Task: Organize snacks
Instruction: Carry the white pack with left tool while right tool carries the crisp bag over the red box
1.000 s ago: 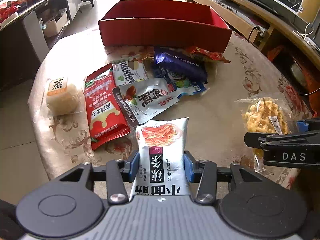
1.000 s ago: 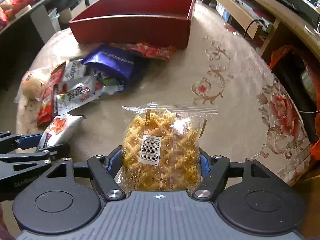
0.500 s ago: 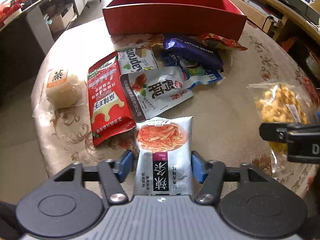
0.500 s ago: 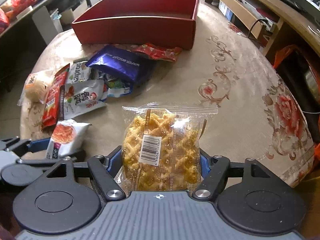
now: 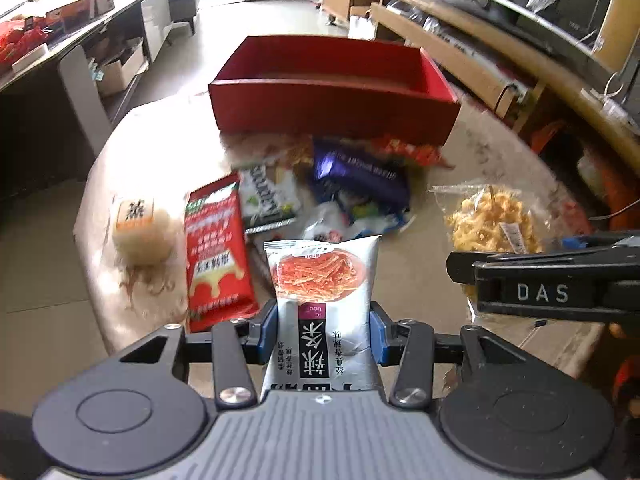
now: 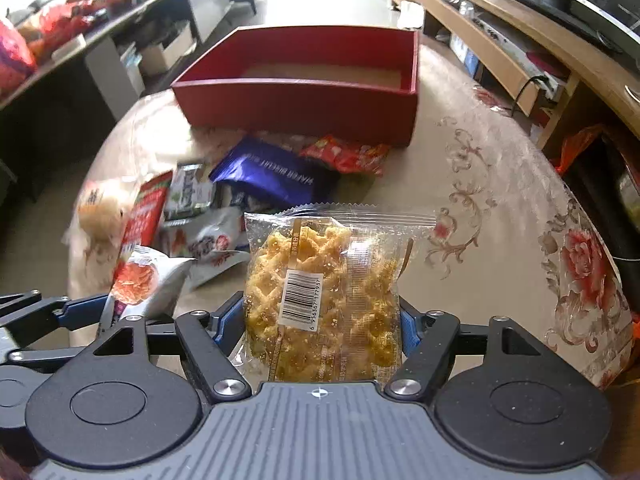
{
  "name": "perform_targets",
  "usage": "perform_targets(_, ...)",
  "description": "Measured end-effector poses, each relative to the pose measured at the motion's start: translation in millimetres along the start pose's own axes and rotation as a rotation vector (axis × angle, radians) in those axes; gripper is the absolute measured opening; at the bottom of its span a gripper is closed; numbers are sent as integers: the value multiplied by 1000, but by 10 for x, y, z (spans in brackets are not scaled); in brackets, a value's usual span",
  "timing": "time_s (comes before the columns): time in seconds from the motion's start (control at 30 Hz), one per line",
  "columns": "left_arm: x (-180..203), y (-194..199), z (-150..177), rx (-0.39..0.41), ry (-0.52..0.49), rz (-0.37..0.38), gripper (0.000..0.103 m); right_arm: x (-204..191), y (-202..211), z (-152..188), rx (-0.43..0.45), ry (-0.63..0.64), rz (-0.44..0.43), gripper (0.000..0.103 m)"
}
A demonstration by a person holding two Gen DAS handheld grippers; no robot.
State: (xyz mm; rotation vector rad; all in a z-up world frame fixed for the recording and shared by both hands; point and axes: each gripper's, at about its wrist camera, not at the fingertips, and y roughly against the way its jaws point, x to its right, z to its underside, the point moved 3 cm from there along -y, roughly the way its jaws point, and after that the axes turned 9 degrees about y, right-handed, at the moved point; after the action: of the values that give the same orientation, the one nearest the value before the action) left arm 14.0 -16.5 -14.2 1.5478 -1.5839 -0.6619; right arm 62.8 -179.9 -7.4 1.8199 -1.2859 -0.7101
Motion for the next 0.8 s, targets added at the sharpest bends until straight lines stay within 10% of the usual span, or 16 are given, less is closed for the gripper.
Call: perform_targets(0.8,25,-523,-1362,156,84,30,44,294,-340,-1035,106,-98,33,78)
